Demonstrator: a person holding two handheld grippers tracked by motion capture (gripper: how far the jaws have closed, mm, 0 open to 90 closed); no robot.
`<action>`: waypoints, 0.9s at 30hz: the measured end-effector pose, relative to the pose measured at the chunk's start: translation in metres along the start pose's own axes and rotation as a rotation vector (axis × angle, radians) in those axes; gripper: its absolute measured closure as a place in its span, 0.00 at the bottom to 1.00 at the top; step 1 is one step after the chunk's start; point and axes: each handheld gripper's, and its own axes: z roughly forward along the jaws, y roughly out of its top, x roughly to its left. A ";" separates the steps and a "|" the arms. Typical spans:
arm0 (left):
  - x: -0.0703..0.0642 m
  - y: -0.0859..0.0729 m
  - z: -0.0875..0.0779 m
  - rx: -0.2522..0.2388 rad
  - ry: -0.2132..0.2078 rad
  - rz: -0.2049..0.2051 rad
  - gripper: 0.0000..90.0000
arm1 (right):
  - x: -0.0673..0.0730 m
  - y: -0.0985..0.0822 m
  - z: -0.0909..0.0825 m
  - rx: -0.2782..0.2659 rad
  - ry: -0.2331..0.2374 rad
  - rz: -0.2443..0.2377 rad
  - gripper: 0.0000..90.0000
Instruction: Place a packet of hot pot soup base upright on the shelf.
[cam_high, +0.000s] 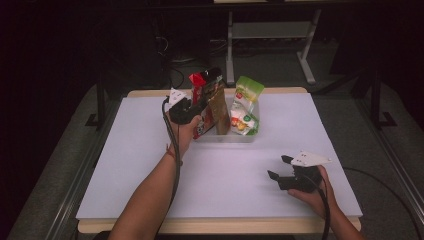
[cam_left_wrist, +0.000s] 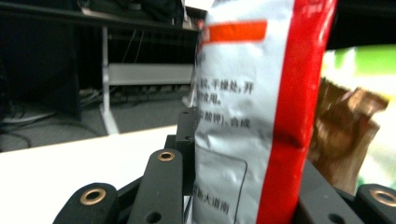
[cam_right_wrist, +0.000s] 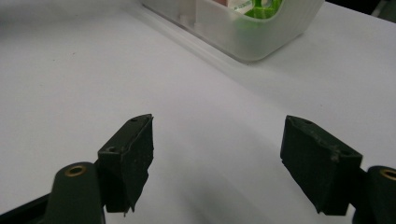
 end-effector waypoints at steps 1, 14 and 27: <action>0.000 0.000 0.000 0.021 -0.002 0.009 0.81 | 0.000 0.000 0.000 0.003 0.001 -0.002 0.28; 0.003 0.006 0.013 0.361 -0.018 0.092 0.69 | 0.002 0.000 0.004 0.040 0.018 -0.025 0.28; -0.006 0.002 0.015 0.269 0.059 0.053 0.85 | 0.002 0.002 -0.001 0.010 -0.060 -0.010 0.33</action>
